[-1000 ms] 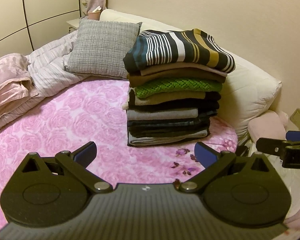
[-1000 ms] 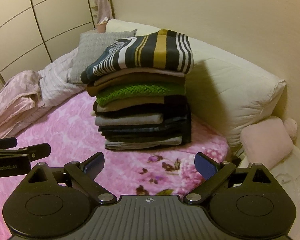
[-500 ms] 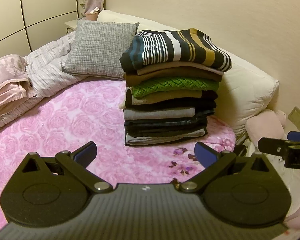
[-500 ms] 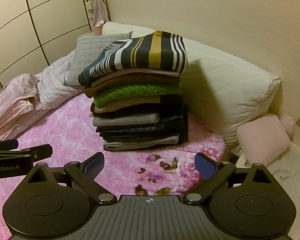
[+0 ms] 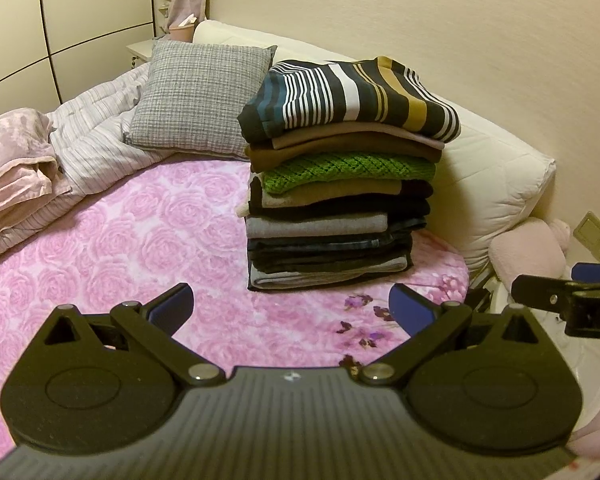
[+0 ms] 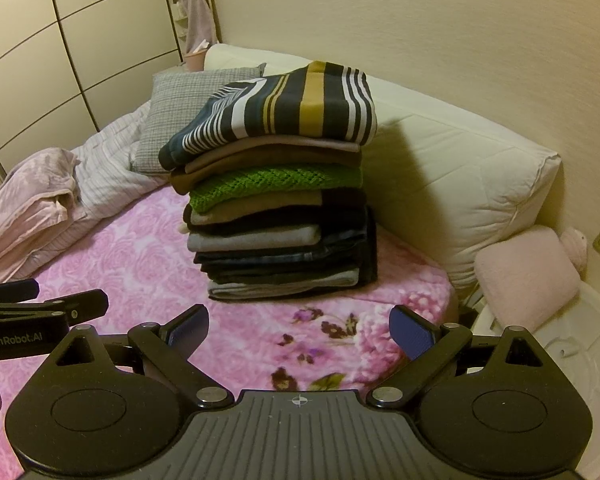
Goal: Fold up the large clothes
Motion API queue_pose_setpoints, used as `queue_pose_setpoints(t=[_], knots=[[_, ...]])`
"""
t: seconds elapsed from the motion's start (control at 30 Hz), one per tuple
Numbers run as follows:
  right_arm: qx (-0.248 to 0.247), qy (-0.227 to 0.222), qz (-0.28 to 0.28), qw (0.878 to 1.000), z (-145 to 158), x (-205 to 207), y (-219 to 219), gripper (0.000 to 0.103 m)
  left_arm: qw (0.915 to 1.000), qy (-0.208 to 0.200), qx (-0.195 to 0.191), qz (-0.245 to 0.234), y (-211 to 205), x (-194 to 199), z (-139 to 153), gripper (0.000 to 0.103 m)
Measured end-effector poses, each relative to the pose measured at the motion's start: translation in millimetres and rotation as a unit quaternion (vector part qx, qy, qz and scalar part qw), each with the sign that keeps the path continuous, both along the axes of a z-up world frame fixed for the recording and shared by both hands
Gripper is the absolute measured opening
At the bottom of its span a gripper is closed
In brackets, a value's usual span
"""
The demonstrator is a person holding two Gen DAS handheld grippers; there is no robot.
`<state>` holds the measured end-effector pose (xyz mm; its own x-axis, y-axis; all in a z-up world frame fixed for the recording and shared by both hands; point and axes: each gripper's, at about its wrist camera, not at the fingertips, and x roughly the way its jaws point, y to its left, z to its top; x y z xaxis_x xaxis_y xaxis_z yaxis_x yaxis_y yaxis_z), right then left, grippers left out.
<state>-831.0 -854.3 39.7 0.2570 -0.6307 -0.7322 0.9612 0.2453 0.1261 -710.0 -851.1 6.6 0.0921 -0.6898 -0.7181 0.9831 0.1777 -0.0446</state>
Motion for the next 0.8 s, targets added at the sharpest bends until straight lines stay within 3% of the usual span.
queue_pose_setpoints(t=[0.6,0.8], knots=[[0.009,-0.001,-0.001,1.000,-6.0,4.3,5.9,0.094,0.9999,0.006,0.013,-0.001,-1.4,0.0,-6.5,0.102],[0.009,-0.001,-0.002,1.000,-6.3,5.2,5.3,0.094,0.9999,0.012,-0.001,0.003,-0.5,2.9,-4.9,0.102]])
